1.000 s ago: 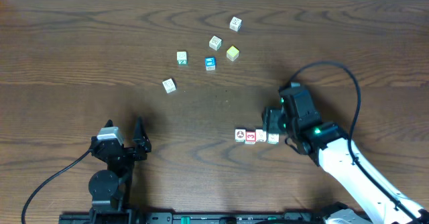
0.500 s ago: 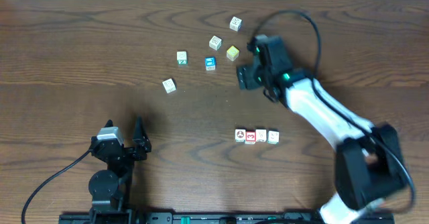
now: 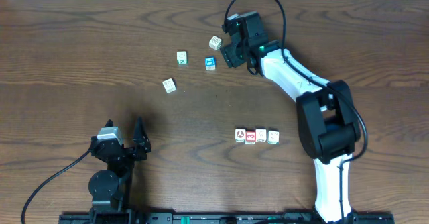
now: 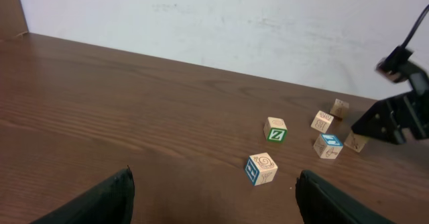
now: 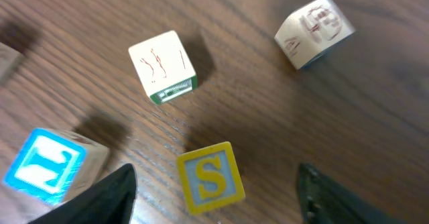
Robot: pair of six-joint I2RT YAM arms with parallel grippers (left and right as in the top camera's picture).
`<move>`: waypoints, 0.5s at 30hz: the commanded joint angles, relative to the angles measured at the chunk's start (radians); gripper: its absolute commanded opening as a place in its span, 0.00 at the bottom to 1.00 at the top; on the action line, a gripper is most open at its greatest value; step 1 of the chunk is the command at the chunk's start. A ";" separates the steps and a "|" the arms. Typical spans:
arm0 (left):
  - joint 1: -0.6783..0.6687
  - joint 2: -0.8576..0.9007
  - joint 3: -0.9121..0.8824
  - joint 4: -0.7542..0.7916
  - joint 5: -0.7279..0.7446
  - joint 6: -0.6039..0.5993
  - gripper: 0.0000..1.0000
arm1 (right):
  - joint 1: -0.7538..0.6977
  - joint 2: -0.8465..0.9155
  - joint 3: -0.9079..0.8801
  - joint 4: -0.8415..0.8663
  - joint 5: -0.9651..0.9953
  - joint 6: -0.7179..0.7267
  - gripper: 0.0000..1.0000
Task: Lift 5 blocks
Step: 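Move the right gripper up to the yellow-edged S block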
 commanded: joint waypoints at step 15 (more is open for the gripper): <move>-0.003 -0.006 -0.018 -0.036 -0.005 0.002 0.77 | -0.017 0.068 0.045 0.021 0.005 -0.070 0.46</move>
